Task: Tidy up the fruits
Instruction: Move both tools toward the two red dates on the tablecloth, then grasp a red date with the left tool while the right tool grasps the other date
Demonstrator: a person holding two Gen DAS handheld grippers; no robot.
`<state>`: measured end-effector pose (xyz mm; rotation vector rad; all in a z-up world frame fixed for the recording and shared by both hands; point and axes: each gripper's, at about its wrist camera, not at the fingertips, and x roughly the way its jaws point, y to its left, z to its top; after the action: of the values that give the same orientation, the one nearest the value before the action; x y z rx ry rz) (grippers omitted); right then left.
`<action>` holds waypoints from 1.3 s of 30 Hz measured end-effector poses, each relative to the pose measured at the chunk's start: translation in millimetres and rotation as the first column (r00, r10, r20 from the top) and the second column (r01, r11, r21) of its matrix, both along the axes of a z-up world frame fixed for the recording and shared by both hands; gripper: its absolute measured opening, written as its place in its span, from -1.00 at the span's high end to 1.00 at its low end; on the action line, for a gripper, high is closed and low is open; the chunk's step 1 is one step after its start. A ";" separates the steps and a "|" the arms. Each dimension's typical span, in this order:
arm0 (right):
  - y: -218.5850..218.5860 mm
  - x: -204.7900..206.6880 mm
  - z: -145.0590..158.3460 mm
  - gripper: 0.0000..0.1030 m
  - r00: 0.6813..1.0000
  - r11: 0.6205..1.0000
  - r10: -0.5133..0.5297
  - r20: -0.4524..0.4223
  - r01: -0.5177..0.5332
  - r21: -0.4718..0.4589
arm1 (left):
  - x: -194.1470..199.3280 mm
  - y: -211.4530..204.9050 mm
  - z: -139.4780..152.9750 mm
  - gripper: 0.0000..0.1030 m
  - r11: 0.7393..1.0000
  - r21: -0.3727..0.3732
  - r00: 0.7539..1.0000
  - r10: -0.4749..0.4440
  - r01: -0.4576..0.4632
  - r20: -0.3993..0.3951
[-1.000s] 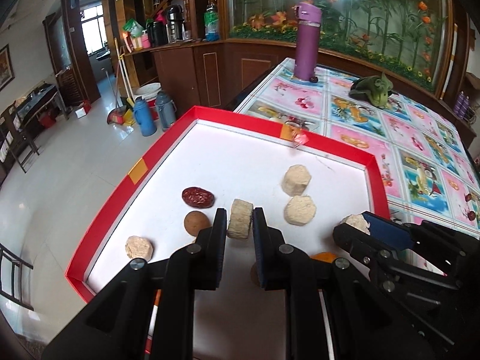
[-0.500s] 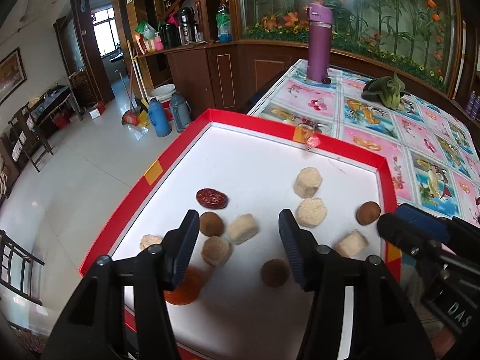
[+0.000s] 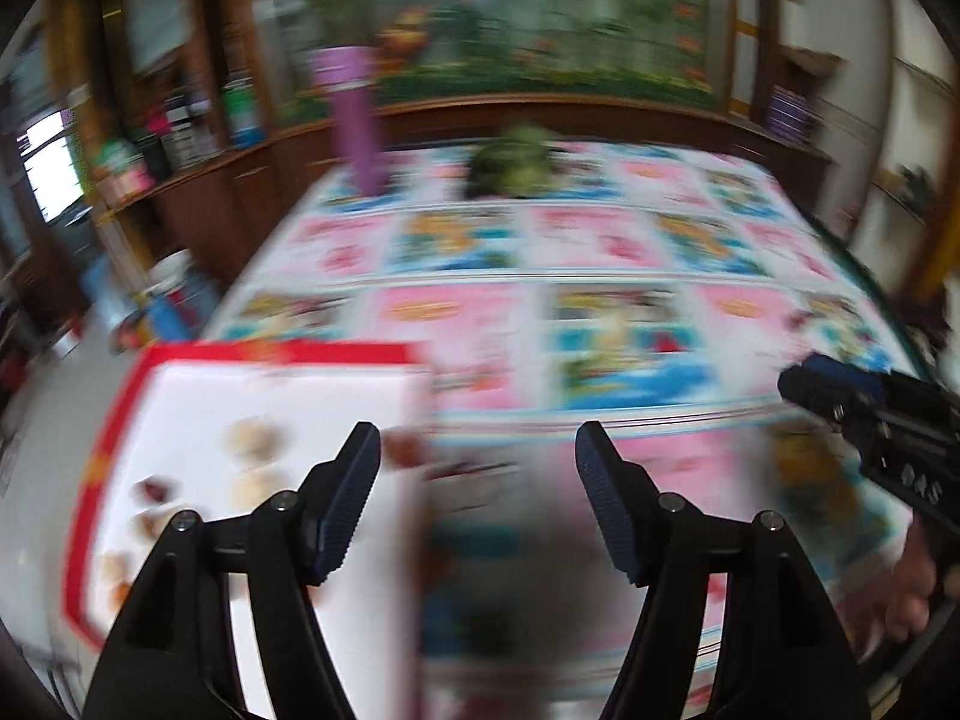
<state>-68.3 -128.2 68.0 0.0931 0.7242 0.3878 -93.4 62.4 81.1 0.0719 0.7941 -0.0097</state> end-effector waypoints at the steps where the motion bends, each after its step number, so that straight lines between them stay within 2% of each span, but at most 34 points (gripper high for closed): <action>1: -19.9 2.0 -0.8 0.38 0.999 0.999 -0.037 -0.001 0.037 -0.007 | 6.7 -19.3 -0.8 -0.33 0.999 -0.006 0.999 -0.043 0.043 -0.003; 4: -76.8 12.8 -4.6 0.38 0.990 0.990 -0.138 -0.026 0.139 0.020 | 23.6 -70.8 -3.4 -0.33 0.991 -0.018 0.991 -0.135 0.135 -0.009; 8: -128.8 26.7 -8.8 0.37 0.968 0.968 -0.247 -0.038 0.248 0.031 | 49.2 -133.5 -12.6 -0.33 0.964 -0.060 0.965 -0.259 0.257 -0.028; 13: -149.9 36.6 -22.3 0.37 0.952 0.947 -0.300 -0.067 0.306 0.099 | 80.1 -185.3 -34.1 -0.33 0.927 -0.078 0.925 -0.373 0.368 -0.068; 17: -153.7 38.0 -21.9 0.37 0.952 0.950 -0.300 -0.062 0.304 0.075 | 90.0 -204.6 -49.9 -0.30 0.901 -0.085 0.895 -0.432 0.425 -0.110; 21: -155.3 41.0 -24.2 0.37 0.954 0.952 -0.288 -0.081 0.294 0.079 | 96.7 -217.9 -60.1 -0.06 0.873 -0.148 0.865 -0.483 0.464 -0.135; 23: -152.7 44.5 -23.4 0.37 0.960 0.959 -0.267 -0.087 0.274 0.079 | 100.1 -223.1 -65.4 0.18 0.864 -0.161 0.853 -0.500 0.478 -0.152; 24: -150.3 47.5 -22.8 0.37 0.962 0.962 -0.257 -0.088 0.264 0.074 | 100.7 -223.4 -65.3 0.24 0.861 -0.161 0.852 -0.504 0.483 -0.140; 25: -147.0 51.7 -21.9 0.37 0.965 0.966 -0.245 -0.092 0.251 0.064 | 101.9 -223.2 -65.8 0.42 0.851 -0.176 0.843 -0.519 0.494 -0.142; 27: -135.6 62.0 -21.2 0.37 0.972 0.977 -0.208 -0.108 0.212 0.027 | 104.0 -219.2 -65.7 0.42 0.841 -0.214 0.837 -0.530 0.497 -0.137; 29: -120.1 72.7 -22.4 0.37 0.977 0.984 -0.181 -0.112 0.180 -0.013 | 104.2 -214.1 -65.8 0.42 0.835 -0.235 0.836 -0.534 0.498 -0.128; 33: -93.1 88.9 -29.1 0.37 0.979 0.988 -0.152 -0.135 0.146 -0.056 | 99.8 -197.0 -65.6 0.42 0.840 -0.249 0.845 -0.521 0.482 -0.122; 36: -83.0 95.7 -33.8 0.37 0.969 0.974 -0.205 -0.140 0.188 -0.126 | 93.6 -170.7 -60.0 0.42 0.865 -0.252 0.874 -0.472 0.434 -0.114; 39: -83.2 98.5 -39.4 0.37 0.951 0.961 -0.261 -0.168 0.239 -0.138 | 84.8 -145.1 -51.5 0.42 0.899 -0.216 0.908 -0.408 0.381 -0.098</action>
<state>30.3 -211.5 28.6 0.1108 0.9058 0.0931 -8.6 -82.7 29.6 0.0493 0.9060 -0.4838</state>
